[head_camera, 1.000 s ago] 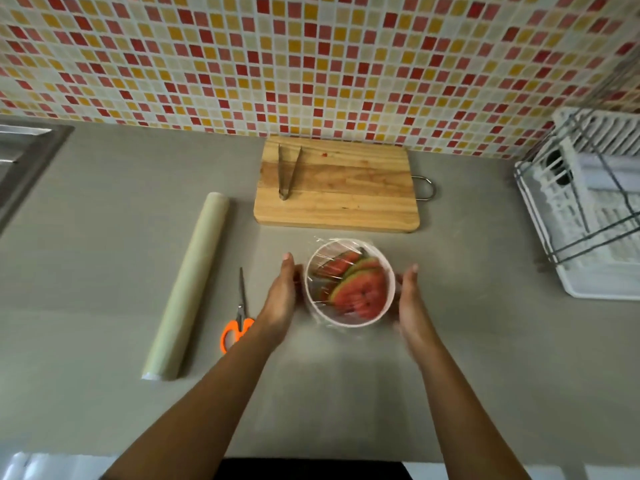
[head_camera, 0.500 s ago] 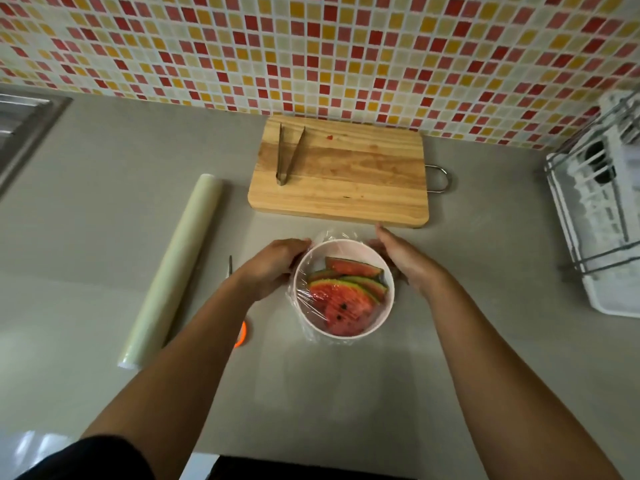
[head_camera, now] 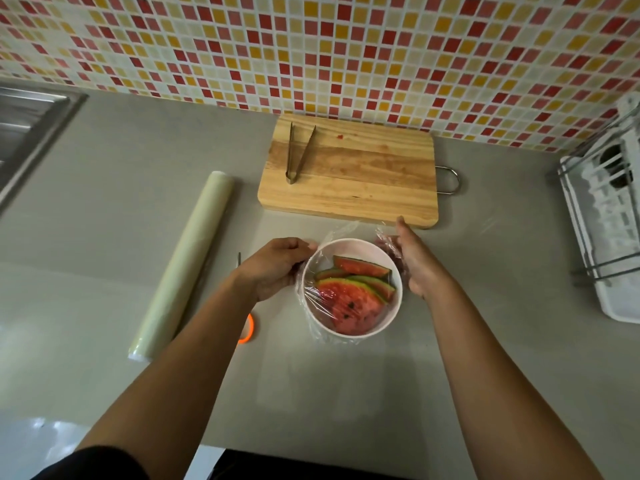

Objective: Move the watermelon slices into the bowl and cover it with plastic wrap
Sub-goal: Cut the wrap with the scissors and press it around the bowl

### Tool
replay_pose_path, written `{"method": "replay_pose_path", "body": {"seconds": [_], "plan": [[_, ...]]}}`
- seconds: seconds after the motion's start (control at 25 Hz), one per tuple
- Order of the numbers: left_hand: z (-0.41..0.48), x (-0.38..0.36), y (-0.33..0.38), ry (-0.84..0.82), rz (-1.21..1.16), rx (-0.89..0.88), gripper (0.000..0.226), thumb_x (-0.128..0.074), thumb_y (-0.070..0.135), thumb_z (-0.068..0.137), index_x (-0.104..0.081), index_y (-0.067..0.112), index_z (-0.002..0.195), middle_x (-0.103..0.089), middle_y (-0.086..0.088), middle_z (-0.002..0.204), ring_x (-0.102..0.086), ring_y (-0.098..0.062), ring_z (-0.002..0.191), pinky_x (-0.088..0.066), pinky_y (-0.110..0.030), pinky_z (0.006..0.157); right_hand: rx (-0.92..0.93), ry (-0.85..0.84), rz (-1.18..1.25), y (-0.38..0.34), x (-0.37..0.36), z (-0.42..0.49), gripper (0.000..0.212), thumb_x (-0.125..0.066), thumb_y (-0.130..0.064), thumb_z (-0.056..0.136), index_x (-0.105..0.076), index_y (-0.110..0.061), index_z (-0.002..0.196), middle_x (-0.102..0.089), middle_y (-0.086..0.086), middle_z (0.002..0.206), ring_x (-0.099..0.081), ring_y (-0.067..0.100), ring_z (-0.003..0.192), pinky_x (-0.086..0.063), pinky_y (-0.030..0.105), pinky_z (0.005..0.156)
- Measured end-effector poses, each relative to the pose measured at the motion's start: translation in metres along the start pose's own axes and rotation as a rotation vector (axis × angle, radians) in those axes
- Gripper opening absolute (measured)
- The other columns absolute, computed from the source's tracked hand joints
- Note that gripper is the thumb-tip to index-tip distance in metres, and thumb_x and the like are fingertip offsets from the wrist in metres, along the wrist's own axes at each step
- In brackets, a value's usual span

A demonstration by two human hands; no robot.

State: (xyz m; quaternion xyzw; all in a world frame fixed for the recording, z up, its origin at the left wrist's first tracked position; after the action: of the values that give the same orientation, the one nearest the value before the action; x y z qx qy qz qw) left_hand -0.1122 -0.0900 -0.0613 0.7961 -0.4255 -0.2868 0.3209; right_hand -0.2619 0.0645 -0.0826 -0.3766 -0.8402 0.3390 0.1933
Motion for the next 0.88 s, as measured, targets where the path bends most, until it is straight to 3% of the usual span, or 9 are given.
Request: {"method": "replay_pose_path", "body": {"seconds": [0.12, 0.2, 0.32, 0.44, 0.52, 0.6, 0.64, 0.76, 0.88], "plan": [[0.001, -0.005, -0.001, -0.030, -0.134, 0.045, 0.025, -0.048, 0.010, 0.096, -0.062, -0.008, 0.108, -0.065, -0.014, 0.085, -0.059, -0.022, 0.075, -0.057, -0.029, 0.065, 0.092, 0.055, -0.088, 0.001, -0.004, -0.004, 0.043, -0.041, -0.045, 0.092, -0.068, -0.018, 0.072, -0.070, 0.003, 0.069, -0.066, 0.024, 0.071, -0.051, 0.032, 0.068], [0.002, -0.003, -0.003, 0.049, -0.179, -0.020, 0.021, -0.048, 0.009, 0.096, -0.065, -0.003, 0.094, -0.066, -0.005, 0.066, -0.060, -0.014, 0.061, -0.056, -0.025, 0.054, 0.186, 0.174, -0.076, 0.002, -0.006, -0.005, 0.036, -0.042, -0.034, 0.093, -0.063, -0.017, 0.068, -0.066, 0.002, 0.070, -0.061, 0.022, 0.070, -0.047, 0.030, 0.065], [-0.001, 0.013, -0.011, 0.342, -0.088, -0.125, 0.018, -0.050, 0.014, 0.097, -0.060, 0.011, 0.083, -0.060, -0.001, 0.062, -0.054, -0.009, 0.052, -0.048, -0.025, 0.052, 0.222, 0.270, -0.007, 0.007, -0.006, -0.003, 0.037, -0.040, -0.034, 0.093, -0.057, -0.019, 0.063, -0.061, 0.000, 0.066, -0.057, 0.019, 0.065, -0.043, 0.028, 0.062], [-0.004, 0.036, -0.019, 0.665, 0.201, -0.141, 0.025, -0.047, 0.030, 0.096, -0.062, 0.011, 0.091, -0.061, -0.016, 0.086, -0.055, -0.025, 0.073, -0.052, -0.041, 0.074, 0.190, 0.262, 0.054, 0.009, -0.005, -0.002, 0.042, -0.040, -0.037, 0.093, -0.058, -0.020, 0.060, -0.061, 0.000, 0.062, -0.057, 0.019, 0.063, -0.044, 0.029, 0.062], [0.001, 0.036, -0.010, 0.548, 0.363, -0.148, 0.051, -0.037, 0.050, 0.095, -0.069, 0.011, 0.095, -0.065, -0.010, 0.088, -0.061, -0.026, 0.084, -0.051, -0.040, 0.085, 0.141, 0.224, 0.148, 0.009, -0.006, -0.003, 0.051, -0.036, -0.044, 0.092, -0.061, -0.019, 0.054, -0.062, 0.001, 0.059, -0.058, 0.021, 0.062, -0.046, 0.032, 0.065], [0.007, 0.020, -0.002, 0.242, 0.392, -0.072, 0.067, -0.032, 0.062, 0.091, -0.072, 0.008, 0.092, -0.069, -0.007, 0.086, -0.064, -0.023, 0.081, -0.049, -0.034, 0.081, 0.106, 0.148, 0.189, 0.008, -0.009, -0.003, 0.055, -0.035, -0.050, 0.087, -0.063, -0.019, 0.051, -0.063, 0.003, 0.061, -0.060, 0.024, 0.066, -0.048, 0.037, 0.073], [0.009, 0.013, 0.001, 0.131, 0.341, -0.041, 0.064, -0.037, 0.059, 0.092, -0.071, 0.005, 0.089, -0.069, -0.009, 0.083, -0.064, -0.023, 0.078, -0.050, -0.033, 0.078, 0.100, 0.120, 0.189, 0.008, -0.009, -0.004, 0.051, -0.038, -0.050, 0.083, -0.064, -0.019, 0.052, -0.063, 0.004, 0.063, -0.060, 0.026, 0.068, -0.048, 0.039, 0.075], [0.016, 0.005, 0.008, 0.093, 0.120, -0.027, 0.034, -0.051, 0.032, 0.095, -0.063, 0.008, 0.074, -0.061, -0.006, 0.067, -0.056, -0.018, 0.062, -0.048, -0.026, 0.062, 0.125, 0.176, 0.169, 0.007, -0.004, -0.007, 0.036, -0.048, -0.034, 0.076, -0.060, -0.018, 0.046, -0.058, -0.004, 0.047, -0.055, 0.018, 0.052, -0.043, 0.034, 0.064], [0.018, 0.004, 0.003, 0.140, -0.067, 0.026, 0.035, -0.045, 0.027, 0.098, -0.054, 0.012, 0.067, -0.052, -0.003, 0.059, -0.048, -0.012, 0.048, -0.042, -0.025, 0.052, 0.101, 0.269, 0.102, 0.009, 0.000, -0.009, 0.035, -0.047, -0.026, 0.083, -0.053, -0.018, 0.049, -0.054, -0.004, 0.043, -0.050, 0.017, 0.049, -0.038, 0.030, 0.058]]}}
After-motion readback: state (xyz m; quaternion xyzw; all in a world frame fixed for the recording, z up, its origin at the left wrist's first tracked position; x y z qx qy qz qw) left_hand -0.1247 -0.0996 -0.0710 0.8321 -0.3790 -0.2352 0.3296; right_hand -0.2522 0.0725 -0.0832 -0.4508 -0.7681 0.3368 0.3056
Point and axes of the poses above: each hand's wrist, its own z-axis towards the middle knuckle, its own x-axis out of the back of the hand, y = z × x, the point moved 5 cm from there along z, towards the middle knuckle
